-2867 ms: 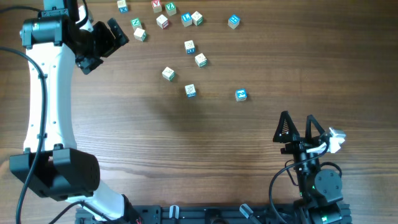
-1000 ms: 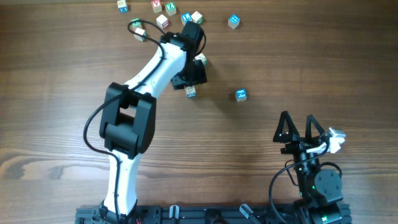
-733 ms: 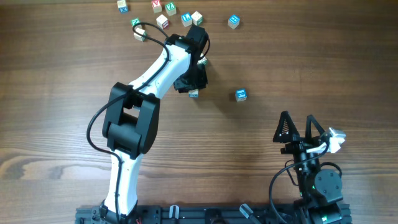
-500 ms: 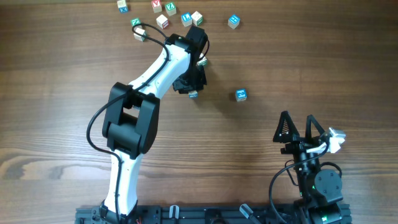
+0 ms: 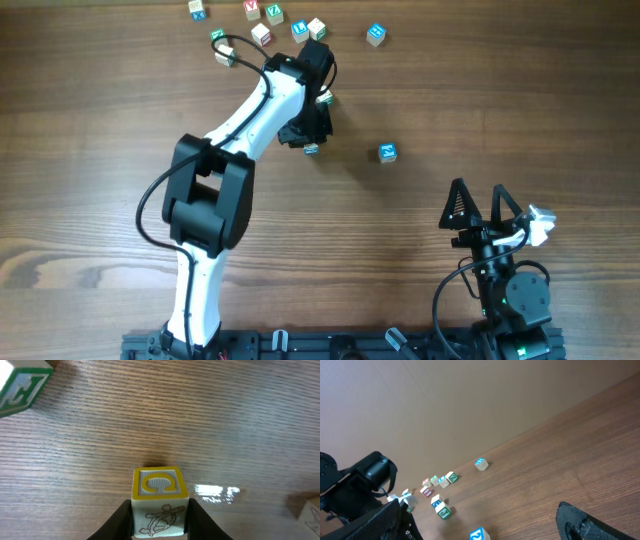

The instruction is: Form a tower

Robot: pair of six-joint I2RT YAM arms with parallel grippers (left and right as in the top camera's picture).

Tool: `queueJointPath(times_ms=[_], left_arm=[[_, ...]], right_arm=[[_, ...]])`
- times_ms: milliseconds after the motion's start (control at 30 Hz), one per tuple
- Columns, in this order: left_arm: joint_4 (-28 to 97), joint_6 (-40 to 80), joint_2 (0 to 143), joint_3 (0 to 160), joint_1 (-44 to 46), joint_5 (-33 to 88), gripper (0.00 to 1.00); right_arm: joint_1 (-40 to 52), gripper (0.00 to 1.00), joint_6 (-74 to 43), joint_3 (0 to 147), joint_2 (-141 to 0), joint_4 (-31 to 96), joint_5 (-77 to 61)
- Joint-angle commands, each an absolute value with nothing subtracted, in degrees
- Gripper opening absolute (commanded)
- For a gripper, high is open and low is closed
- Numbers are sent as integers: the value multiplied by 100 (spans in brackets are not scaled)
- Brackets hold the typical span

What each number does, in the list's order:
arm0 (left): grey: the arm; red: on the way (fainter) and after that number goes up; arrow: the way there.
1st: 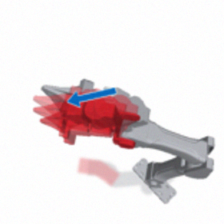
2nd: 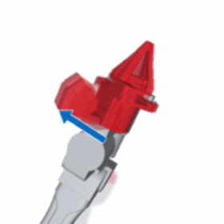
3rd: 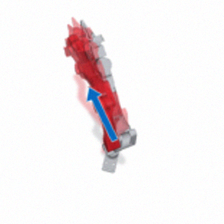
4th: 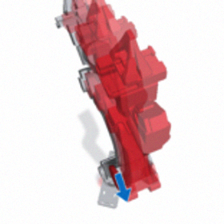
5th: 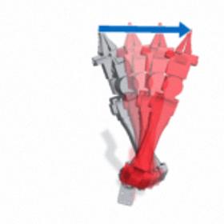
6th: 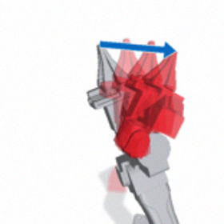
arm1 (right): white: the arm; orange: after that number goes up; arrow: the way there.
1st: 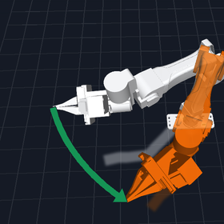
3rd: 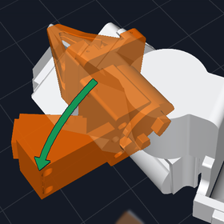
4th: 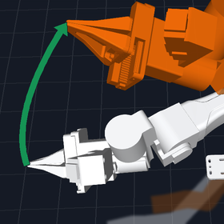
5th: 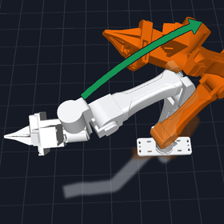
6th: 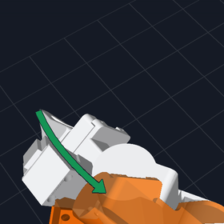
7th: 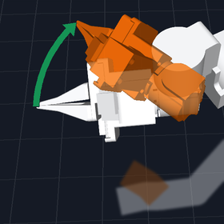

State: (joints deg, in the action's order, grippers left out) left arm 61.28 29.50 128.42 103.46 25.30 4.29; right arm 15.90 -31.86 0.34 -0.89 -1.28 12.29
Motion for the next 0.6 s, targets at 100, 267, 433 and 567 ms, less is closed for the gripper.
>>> queueJointPath(times_ms=[100,267,433,567], left_arm=[[6366,2571,12536,10394,2652,-47,28],[7118,2567,12534,10394,2399,-869,28],[7599,2408,12534,10394,1793,-1057,29],[7662,2038,12534,10394,1293,-1031,32]], right_arm=[[1566,100,-3168,30,-43,-145,1288],[1566,100,-3168,30,-43,-145,1288],[1566,99,-3170,30,-43,-145,1288],[1566,100,-3170,30,-43,-145,1288]])
